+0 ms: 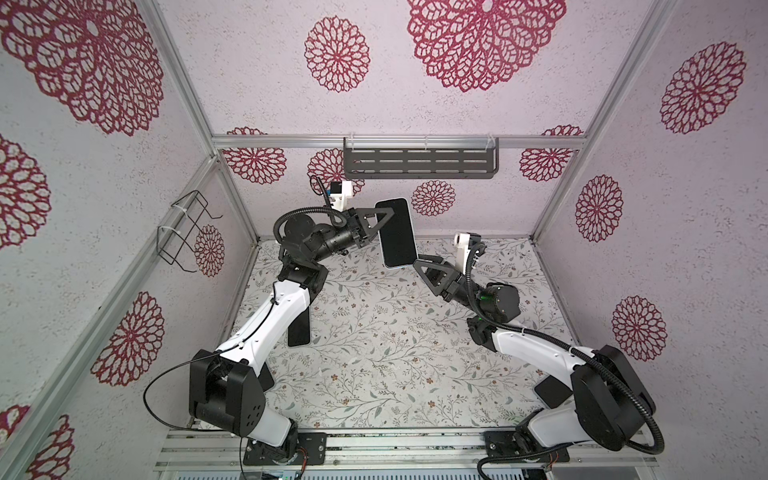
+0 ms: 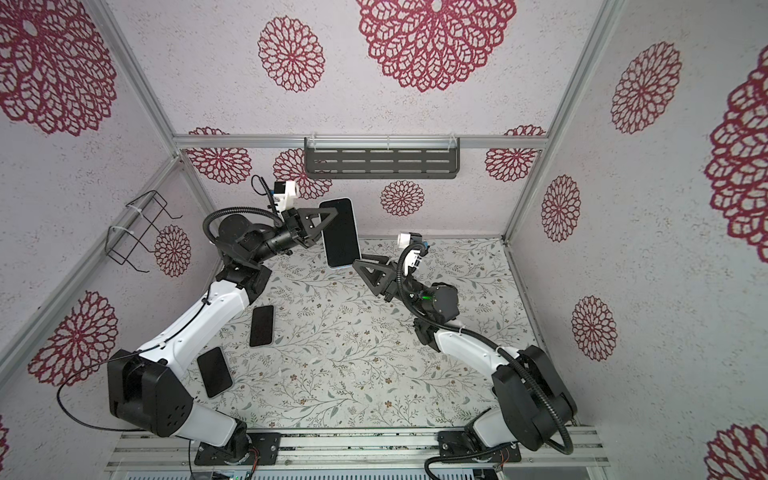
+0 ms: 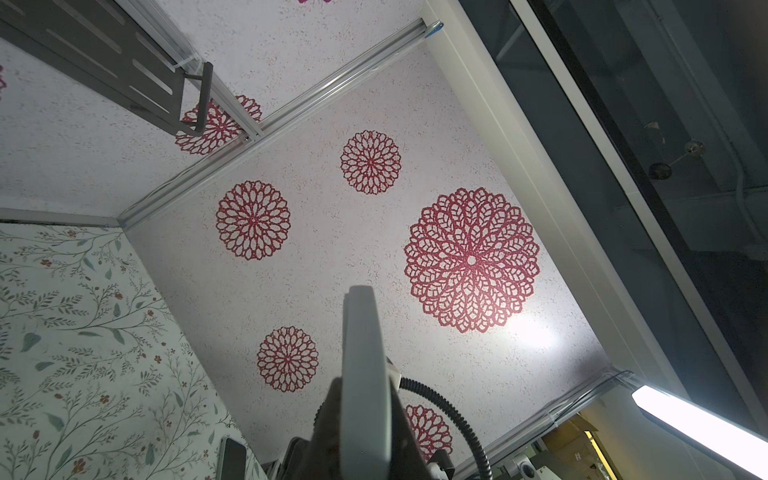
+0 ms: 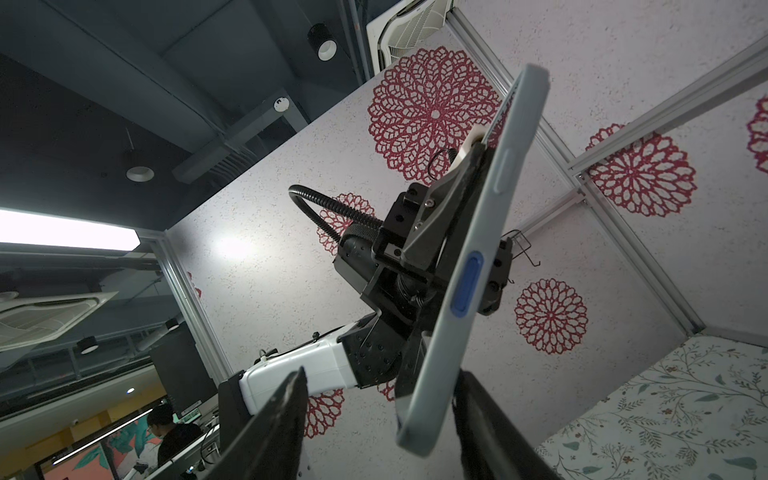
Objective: Take the phone out of the phone case
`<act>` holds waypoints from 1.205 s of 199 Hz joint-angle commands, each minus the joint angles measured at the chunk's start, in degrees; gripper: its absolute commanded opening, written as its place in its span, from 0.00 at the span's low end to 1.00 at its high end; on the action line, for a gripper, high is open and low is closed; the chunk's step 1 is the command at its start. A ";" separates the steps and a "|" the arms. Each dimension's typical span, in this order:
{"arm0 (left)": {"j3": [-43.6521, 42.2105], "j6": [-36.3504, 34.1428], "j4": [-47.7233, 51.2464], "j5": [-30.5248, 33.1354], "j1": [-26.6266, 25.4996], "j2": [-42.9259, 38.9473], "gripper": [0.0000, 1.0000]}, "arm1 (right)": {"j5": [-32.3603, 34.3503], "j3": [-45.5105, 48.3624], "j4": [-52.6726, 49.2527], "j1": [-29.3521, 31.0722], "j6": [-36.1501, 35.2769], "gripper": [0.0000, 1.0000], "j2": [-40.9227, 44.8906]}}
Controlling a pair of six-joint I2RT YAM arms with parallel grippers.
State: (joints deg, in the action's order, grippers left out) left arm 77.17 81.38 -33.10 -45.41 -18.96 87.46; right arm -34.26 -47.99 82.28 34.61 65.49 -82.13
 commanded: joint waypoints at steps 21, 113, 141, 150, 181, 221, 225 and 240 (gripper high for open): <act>0.27 -0.62 -2.49 1.59 0.22 -1.24 0.00 | 0.34 -1.29 2.49 0.02 -0.65 0.42 0.12; -0.41 -0.26 -3.02 1.81 0.84 -1.59 0.00 | 1.74 1.47 6.05 -0.94 1.13 0.28 -0.32; -0.70 -0.17 -3.11 1.89 1.01 -1.81 0.00 | 1.90 1.72 6.66 -1.01 1.48 0.21 -0.55; -0.70 -0.14 -3.19 1.93 1.02 -1.70 0.00 | 1.92 1.61 6.67 -0.95 1.56 0.17 -0.64; -0.36 -0.04 -3.27 1.81 0.88 -1.60 0.00 | 1.64 1.29 7.27 -1.01 1.91 0.07 -1.09; -0.70 -0.02 -3.40 1.53 0.84 -1.74 0.00 | 0.95 0.62 7.78 -1.04 2.01 0.00 -1.41; -0.77 0.27 -3.69 1.59 0.82 -1.73 0.00 | 0.91 0.64 7.83 -1.04 2.01 0.00 -1.50; -1.01 3.20 -7.28 1.59 0.85 -1.20 0.00 | 0.86 1.00 9.42 -1.12 1.83 0.00 -1.95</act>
State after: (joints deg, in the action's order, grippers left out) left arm 76.73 80.75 -34.57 -44.49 -18.37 87.39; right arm -32.99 -46.22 84.82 33.87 69.04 -83.92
